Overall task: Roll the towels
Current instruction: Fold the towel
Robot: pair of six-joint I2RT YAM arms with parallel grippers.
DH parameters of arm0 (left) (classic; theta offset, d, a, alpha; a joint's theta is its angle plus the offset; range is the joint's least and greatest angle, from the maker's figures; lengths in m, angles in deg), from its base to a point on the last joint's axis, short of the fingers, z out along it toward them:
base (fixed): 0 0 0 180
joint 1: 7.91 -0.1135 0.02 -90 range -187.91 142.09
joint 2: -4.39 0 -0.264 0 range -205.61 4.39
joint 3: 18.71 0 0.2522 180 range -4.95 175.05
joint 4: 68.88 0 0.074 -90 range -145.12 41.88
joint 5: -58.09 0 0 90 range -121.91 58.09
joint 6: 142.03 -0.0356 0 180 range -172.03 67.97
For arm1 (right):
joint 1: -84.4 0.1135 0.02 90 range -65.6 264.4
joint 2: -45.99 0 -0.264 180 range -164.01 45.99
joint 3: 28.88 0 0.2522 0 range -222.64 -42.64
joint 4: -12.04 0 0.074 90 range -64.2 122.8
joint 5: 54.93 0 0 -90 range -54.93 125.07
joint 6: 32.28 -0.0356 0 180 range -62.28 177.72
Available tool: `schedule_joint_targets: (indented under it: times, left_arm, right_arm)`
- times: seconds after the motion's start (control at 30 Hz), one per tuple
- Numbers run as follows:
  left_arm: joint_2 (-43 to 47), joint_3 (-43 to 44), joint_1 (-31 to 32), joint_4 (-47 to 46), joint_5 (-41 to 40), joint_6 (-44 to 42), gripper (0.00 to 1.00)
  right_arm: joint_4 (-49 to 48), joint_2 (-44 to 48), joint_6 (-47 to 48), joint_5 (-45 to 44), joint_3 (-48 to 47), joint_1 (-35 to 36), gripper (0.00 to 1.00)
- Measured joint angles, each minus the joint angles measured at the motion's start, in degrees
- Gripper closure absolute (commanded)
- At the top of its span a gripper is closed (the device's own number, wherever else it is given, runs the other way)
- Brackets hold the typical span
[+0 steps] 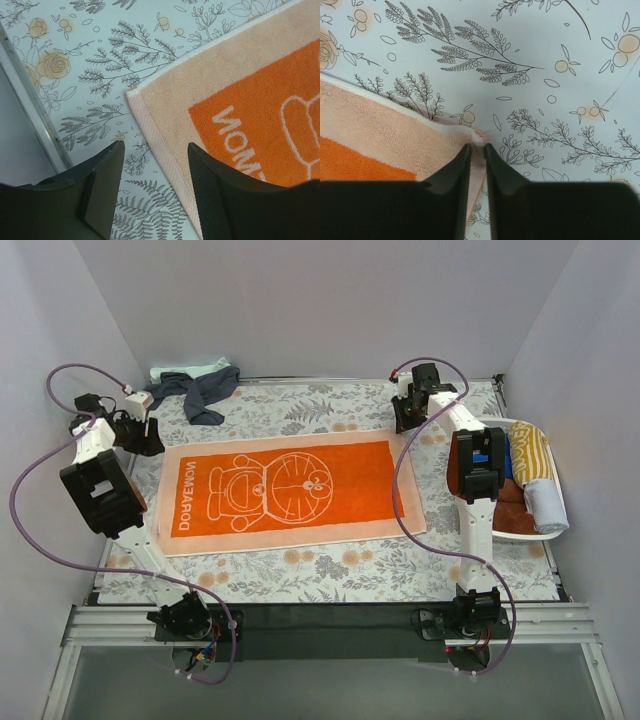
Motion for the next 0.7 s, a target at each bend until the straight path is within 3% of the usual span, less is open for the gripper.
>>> schedule_joint_targets:
  times: [0.1,0.3,0.37,0.47,0.7]
  left_arm:
    - [-1.6,1.4,0.0,0.4,-0.2,0.3,0.53]
    - [-4.7,3.7,0.3,0.7,-0.9,0.5,0.55]
    - [-5.8,4.5,0.4,0.9,-1.5,0.4,0.63]
    - [-7.8,6.8,0.7,1.2,-1.9,0.2,0.68]
    - [-12.5,11.9,1.7,0.8,-2.9,0.8,0.67]
  right_arm:
    - [-0.3,0.0,-0.3,1.0,0.0,0.0,0.99]
    - [-0.5,0.0,-0.8,1.8,0.0,0.0,0.99]
    - [-0.6,0.0,-0.9,1.9,0.0,0.0,0.99]
    - [-0.6,0.0,-0.9,2.4,0.0,0.0,0.99]
    - [-0.5,0.0,-0.9,3.0,0.0,0.0,0.99]
